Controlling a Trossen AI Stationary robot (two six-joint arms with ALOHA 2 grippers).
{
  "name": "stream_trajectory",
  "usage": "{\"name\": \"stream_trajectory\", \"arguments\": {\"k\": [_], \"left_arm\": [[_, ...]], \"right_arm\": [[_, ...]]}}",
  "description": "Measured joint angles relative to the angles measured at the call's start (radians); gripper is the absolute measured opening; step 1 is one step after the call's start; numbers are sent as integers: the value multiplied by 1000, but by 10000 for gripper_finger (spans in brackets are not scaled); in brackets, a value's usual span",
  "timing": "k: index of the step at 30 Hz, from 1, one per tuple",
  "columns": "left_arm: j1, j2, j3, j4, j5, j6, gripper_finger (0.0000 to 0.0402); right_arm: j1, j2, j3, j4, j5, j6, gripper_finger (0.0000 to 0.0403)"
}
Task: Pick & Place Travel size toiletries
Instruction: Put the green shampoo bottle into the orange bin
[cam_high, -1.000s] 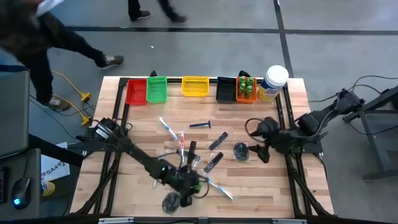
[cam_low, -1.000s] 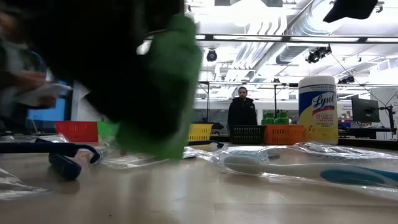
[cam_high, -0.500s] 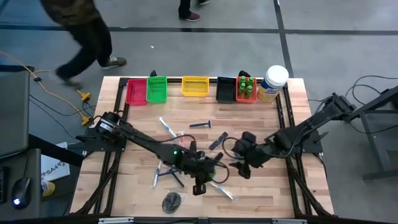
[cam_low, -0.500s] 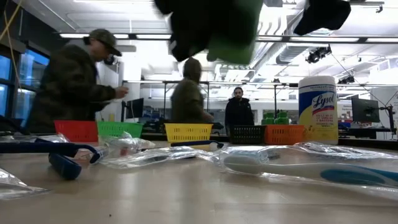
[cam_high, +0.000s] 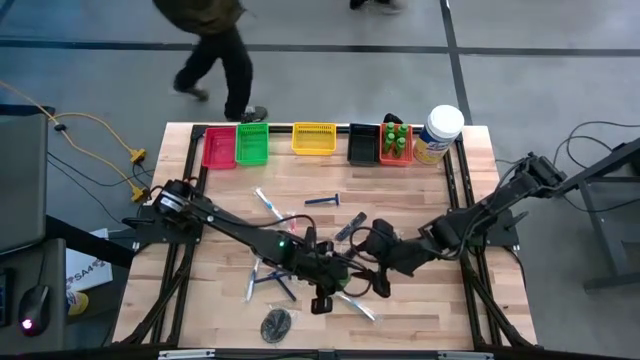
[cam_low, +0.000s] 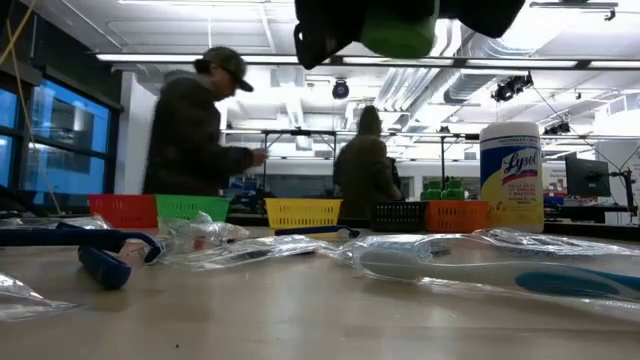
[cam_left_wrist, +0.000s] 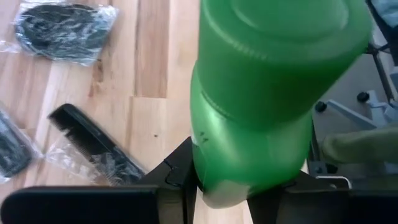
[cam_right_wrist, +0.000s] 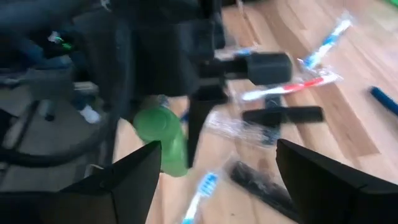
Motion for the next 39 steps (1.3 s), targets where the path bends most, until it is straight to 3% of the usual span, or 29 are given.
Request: {"name": "stream_trajectory", "arguments": {"k": [16,27,39], "left_arm": [[3,1,0,28,-44,-1,92],[2,1,0,55,-45,7,92],[2,1,0,77,-48,7,92]], "right_arm": [[11,23,1,76,-53,-26,305],[11,81,0,126,-27,-24,301],[11,81,0,137,-47,-33,193]]}}
